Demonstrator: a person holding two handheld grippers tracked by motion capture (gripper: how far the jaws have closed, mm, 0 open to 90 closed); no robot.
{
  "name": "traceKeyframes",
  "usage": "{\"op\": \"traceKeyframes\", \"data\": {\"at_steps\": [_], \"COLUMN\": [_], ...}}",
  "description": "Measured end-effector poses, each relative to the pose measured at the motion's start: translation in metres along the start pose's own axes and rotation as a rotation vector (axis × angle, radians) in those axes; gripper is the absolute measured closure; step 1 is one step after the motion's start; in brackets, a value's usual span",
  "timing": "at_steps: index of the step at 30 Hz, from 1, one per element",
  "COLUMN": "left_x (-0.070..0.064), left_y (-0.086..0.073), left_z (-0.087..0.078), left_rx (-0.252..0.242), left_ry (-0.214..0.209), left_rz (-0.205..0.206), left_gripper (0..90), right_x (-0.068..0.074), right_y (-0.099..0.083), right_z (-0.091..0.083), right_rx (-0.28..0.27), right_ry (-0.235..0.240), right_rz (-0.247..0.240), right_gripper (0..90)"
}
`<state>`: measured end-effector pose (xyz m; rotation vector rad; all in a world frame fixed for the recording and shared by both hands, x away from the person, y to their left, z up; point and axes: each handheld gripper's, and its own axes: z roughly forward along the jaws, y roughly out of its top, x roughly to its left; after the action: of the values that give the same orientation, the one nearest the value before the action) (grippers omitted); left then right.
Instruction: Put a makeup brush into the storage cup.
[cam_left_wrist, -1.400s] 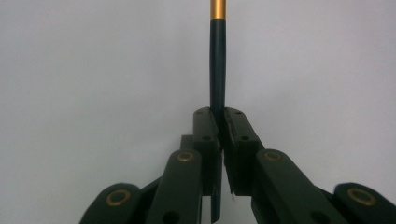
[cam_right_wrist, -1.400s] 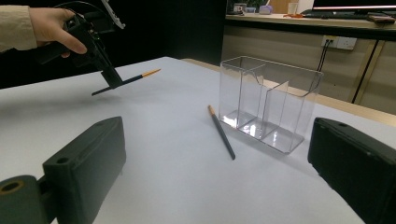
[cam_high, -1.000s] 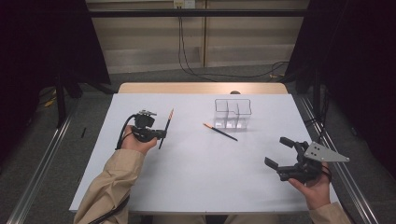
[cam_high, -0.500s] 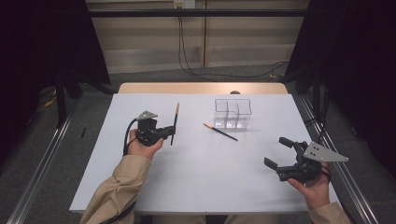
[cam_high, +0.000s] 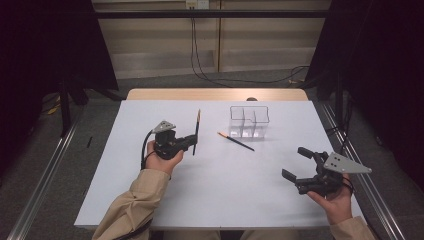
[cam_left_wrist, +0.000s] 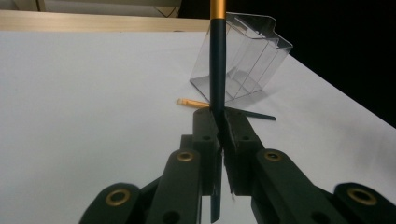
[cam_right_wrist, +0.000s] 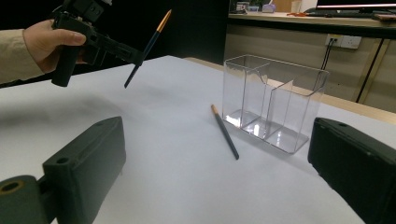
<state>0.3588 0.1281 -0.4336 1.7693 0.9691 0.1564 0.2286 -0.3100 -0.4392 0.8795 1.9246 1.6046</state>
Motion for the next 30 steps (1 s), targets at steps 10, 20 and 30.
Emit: {"op": "traceKeyframes", "data": {"at_steps": [10,20,30], "left_x": [-0.014,-0.021,-0.027], "left_y": [-0.002,-0.004,-0.006], "left_z": [0.005,0.010,0.013], "left_rx": [-0.041,-0.056,-0.074], "left_ry": [-0.057,-0.126,-0.170], "left_rz": [0.040,0.041,0.063], "left_gripper": [84.4,84.3,84.3], "right_x": [0.001,0.001,0.007], "right_y": [0.000,0.001,0.009], "right_z": [0.002,0.006,0.017], "right_rx": [0.002,-0.001,0.013], "right_ry": [0.009,0.015,0.039], "right_rz": [0.005,0.013,0.015], "right_gripper": [3.7,3.6,3.4]}}
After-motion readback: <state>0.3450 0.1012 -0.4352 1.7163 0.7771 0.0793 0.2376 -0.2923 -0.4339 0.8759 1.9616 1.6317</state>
